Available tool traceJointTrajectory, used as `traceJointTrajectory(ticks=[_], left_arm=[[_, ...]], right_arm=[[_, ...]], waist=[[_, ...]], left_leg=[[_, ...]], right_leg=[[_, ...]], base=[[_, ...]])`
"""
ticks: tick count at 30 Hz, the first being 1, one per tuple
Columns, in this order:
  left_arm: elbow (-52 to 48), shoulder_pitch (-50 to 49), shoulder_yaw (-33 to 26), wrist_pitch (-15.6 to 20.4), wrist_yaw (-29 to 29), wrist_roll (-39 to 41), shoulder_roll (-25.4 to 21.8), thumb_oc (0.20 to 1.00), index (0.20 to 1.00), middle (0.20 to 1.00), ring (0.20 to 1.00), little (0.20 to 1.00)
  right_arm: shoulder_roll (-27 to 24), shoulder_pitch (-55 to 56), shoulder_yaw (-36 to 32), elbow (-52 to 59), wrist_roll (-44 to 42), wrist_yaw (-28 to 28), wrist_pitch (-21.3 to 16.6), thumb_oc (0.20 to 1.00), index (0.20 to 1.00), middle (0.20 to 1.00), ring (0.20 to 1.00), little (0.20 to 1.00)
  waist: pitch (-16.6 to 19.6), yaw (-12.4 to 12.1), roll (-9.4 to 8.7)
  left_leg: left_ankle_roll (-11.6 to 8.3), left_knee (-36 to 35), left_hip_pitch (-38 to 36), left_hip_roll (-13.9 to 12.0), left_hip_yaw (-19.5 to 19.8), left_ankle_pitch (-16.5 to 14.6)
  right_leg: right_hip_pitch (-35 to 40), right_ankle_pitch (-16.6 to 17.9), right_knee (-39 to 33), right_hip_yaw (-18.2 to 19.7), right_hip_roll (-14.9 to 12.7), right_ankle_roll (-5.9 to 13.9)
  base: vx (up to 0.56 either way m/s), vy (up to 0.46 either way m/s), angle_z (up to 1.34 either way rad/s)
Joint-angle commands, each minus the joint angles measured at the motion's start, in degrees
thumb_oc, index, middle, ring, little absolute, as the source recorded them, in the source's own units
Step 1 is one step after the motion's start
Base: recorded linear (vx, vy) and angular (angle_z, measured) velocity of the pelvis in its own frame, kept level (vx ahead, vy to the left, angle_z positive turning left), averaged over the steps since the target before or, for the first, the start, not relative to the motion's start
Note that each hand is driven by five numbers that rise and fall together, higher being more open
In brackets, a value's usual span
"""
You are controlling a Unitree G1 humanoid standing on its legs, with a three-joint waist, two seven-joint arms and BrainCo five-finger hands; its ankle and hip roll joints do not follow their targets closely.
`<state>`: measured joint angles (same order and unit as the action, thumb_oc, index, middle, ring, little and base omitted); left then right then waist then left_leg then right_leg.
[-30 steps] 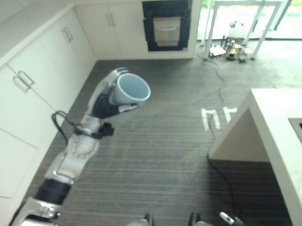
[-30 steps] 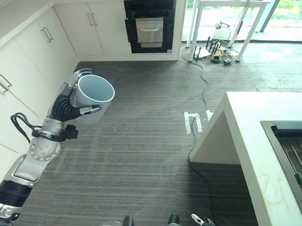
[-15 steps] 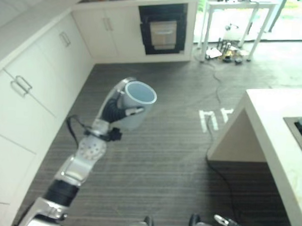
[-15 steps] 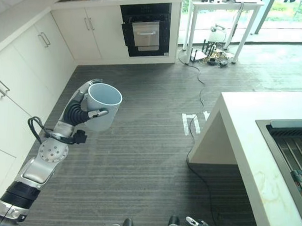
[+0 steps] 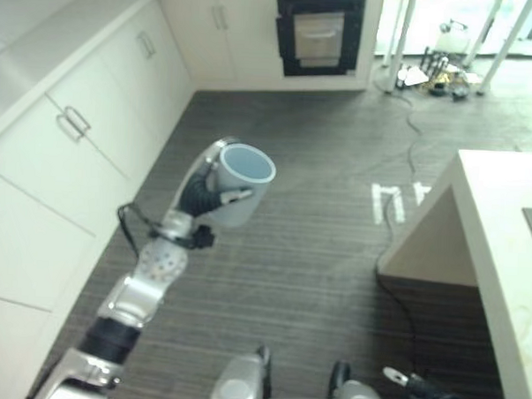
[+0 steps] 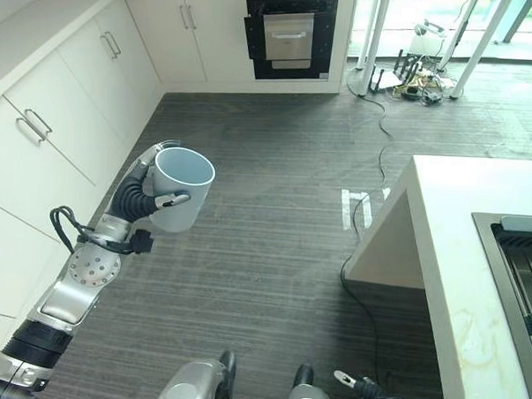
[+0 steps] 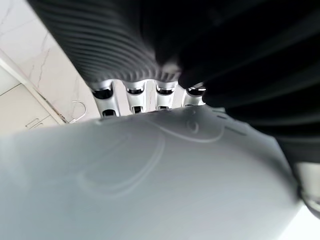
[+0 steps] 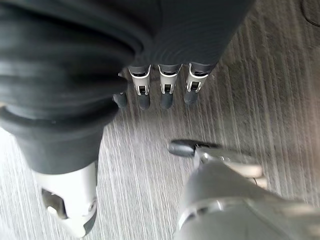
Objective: Place the dishes in the dishwasher.
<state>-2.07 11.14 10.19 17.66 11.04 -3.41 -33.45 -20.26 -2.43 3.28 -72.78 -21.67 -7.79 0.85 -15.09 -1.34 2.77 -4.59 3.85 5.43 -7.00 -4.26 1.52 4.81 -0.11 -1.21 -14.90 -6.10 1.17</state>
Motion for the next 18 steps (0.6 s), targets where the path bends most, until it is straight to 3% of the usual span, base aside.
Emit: traceJointTrajectory(ticks=[1, 3, 5, 6, 7, 8, 9, 10, 11, 12, 13, 14, 15, 16, 18], left_arm=[[-3.0, 2.4, -4.1, 3.4, 1.0, -0.1, 0.1, 0.2, 0.2, 0.2, 0.2, 0.2], [-2.3, 3.5, -3.6, 3.5, 0.6, -1.6, -0.3, 0.2, 0.2, 0.2, 0.2, 0.2], [-2.3, 4.1, -3.2, 2.7, 0.0, -3.1, -0.2, 0.2, 0.2, 0.2, 0.2, 0.2], [-1.5, 4.3, -2.6, 2.1, -0.3, -3.5, -0.3, 0.2, 0.2, 0.2, 0.2, 0.2], [-0.9, 4.3, -2.3, 2.2, -0.2, -3.5, -0.6, 0.2, 0.2, 0.2, 0.2, 0.2], [0.5, 4.5, -1.6, 2.7, 0.7, -3.8, -1.1, 0.2, 0.2, 0.2, 0.2, 0.2], [0.9, 4.7, -1.2, 2.9, 1.0, -3.9, -1.4, 0.2, 0.2, 0.2, 0.2, 0.2], [1.0, 5.1, -0.8, 2.9, 0.9, -3.8, -1.7, 0.2, 0.2, 0.2, 0.2, 0.2], [1.0, 5.4, -0.5, 2.7, 0.9, -3.8, -1.9, 0.2, 0.2, 0.2, 0.2, 0.2], [0.9, 6.3, -0.4, 2.0, 1.1, -4.4, -2.4, 0.2, 0.2, 0.2, 0.2, 0.2], [0.9, 7.0, -0.1, 1.2, 1.4, -4.3, -2.9, 0.2, 0.2, 0.2, 0.2, 0.2], [1.8, 7.9, 0.3, 1.0, 1.0, -3.9, -3.7, 0.2, 0.2, 0.2, 0.2, 0.2], [2.1, 8.1, 0.5, 1.1, 0.6, -3.6, -4.1, 0.2, 0.2, 0.2, 0.2, 0.2], [2.6, 8.2, 0.6, 1.3, 0.1, -3.5, -4.3, 0.2, 0.2, 0.2, 0.2, 0.2], [2.5, 7.4, 1.3, 1.4, -0.2, -4.7, -3.3, 0.2, 0.2, 0.2, 0.2, 0.2]], right_arm=[[0.6, 0.4, -0.1, -0.1, -0.1, 2.8, 0.9, 1.0, 1.0, 1.0, 1.0, 1.0], [1.5, 0.9, -2.0, -0.3, -4.6, 3.2, 1.3, 1.0, 1.0, 1.0, 1.0, 1.0], [2.7, 1.4, -3.3, 0.9, -3.5, 3.3, 0.5, 1.0, 1.0, 1.0, 1.0, 1.0], [3.4, 1.6, -2.7, 2.1, -3.1, 4.3, -0.5, 1.0, 1.0, 1.0, 1.0, 1.0], [3.7, 1.8, -2.6, 2.6, -4.0, 4.2, -0.6, 1.0, 1.0, 1.0, 1.0, 1.0], [3.6, 1.5, -2.3, 3.3, -5.9, 3.8, -0.3, 1.0, 1.0, 1.0, 1.0, 1.0], [3.6, 1.1, -2.3, 3.8, -6.4, 3.9, -0.4, 1.0, 1.0, 1.0, 1.0, 1.0], [3.5, 0.9, -2.4, 4.2, -5.8, 4.0, -0.8, 1.0, 1.0, 1.0, 1.0, 1.0], [3.5, 0.7, -2.5, 4.1, -5.7, 3.9, -0.9, 1.0, 1.0, 1.0, 1.0, 1.0], [3.1, 0.6, -2.2, 4.4, -7.2, 3.7, -0.3, 1.0, 1.0, 1.0, 1.0, 1.0], [2.8, 0.7, -2.2, 3.9, -8.1, 3.4, -0.3, 1.0, 1.0, 1.0, 1.0, 1.0], [2.6, 1.0, -2.8, 2.9, -8.9, 2.8, -0.1, 1.0, 1.0, 1.0, 1.0, 1.0], [2.7, 1.2, -3.1, 2.6, -9.1, 2.7, 0.0, 1.0, 1.0, 1.0, 1.0, 1.0], [2.6, 1.3, -3.5, 2.5, -9.4, 2.5, 0.4, 1.0, 1.0, 1.0, 1.0, 1.0], [2.4, 1.9, -4.1, 1.9, -10.9, 2.1, 0.8, 1.0, 1.0, 1.0, 1.0, 1.0]], waist=[[0.8, -0.6, 0.84], [1.5, -0.6, 0.9], [2.0, -0.6, 1.33], [2.1, -0.8, 1.52], [2.0, -0.8, 1.34], [1.3, -0.7, 1.59], [1.0, -0.3, 1.34], [0.7, 0.9, 0.75], [0.5, 1.4, 0.49], [0.4, 2.4, -0.33], [0.4, 3.4, -1.13], [0.4, 4.9, -1.77], [0.4, 5.5, -1.84], [0.6, 5.8, -1.78], [2.1, 5.7, -1.54]], left_leg=[[0.32, -1.9, -2.5, 0.8, -1.0, 1.5], [1.78, -3.4, -4.0, 2.3, -0.5, 0.4], [4.22, -4.0, -5.1, 4.6, 0.4, -0.7], [6.43, -3.6, -5.7, 6.2, -0.7, -1.8], [6.94, -3.8, -7.1, 6.9, -1.0, -3.4], [8.18, -4.1, -8.0, 7.2, -3.2, -3.2], [8.54, -4.1, -8.3, 7.6, -3.6, -3.8], [9.22, -3.5, -8.8, 8.6, -3.3, -4.8], [9.45, -3.3, -9.1, 9.0, -3.0, -5.2], [9.71, -2.8, -9.7, 10.0, -2.5, -6.1], [9.74, -2.3, -10.9, 11.1, -2.1, -7.5], [10.52, -1.8, -13.1, 12.1, -0.7, -10.0], [10.81, -1.4, -13.7, 12.2, -0.3, -10.9], [10.85, -0.6, -13.9, 12.2, -0.3, -11.6], [10.14, 1.6, -14.4, 11.8, 0.8, -12.7]], right_leg=[[1.7, -5.4, 6.3, 2.7, -2.6, 4.52], [1.1, -5.8, 8.9, 2.6, -5.0, 5.88], [0.0, -7.3, 14.3, 2.9, -6.4, 5.84], [-2.7, -4.2, 23.1, 1.8, -9.0, 5.38], [-4.3, -3.3, 28.5, 1.6, -10.5, 5.89], [-7.5, -2.2, 34.8, 1.3, -10.5, 5.23], [-8.5, -3.1, 34.3, 2.0, -7.9, 5.11], [-9.6, -3.9, 32.3, 2.8, -3.1, 5.38], [-10.1, -4.2, 31.0, 3.1, -1.0, 5.36], [-11.2, -4.0, 23.3, 3.5, 2.0, 4.75], [-12.4, -1.6, 16.7, 4.1, 2.6, 5.21], [-15.0, 3.1, 12.6, 6.2, 2.6, 6.95], [-16.4, 4.3, 12.9, 7.1, 2.6, 7.39], [-16.6, 4.0, 13.2, 7.3, 2.8, 7.26], [-14.4, 1.0, 13.1, 6.9, 3.5, 5.22]], base=[[0.32, 0.607, 0.03], [0.27, 0.474, -0.13], [0.35, 0.528, -0.12], [0.45, 0.575, 0.06], [0.37, 0.545, -0.01], [0.24, 0.275, -0.28], [0.2, 0.193, -0.39], [0.24, 0.036, -0.39], [0.39, -0.05, -0.08], [0.47, -0.137, 0.34], [0.68, -0.231, 0.66], [0.58, -0.212, 0.67], [0.52, -0.21, 0.65], [0.38, -0.18, 0.63], [0.46, -0.254, 0.63]])
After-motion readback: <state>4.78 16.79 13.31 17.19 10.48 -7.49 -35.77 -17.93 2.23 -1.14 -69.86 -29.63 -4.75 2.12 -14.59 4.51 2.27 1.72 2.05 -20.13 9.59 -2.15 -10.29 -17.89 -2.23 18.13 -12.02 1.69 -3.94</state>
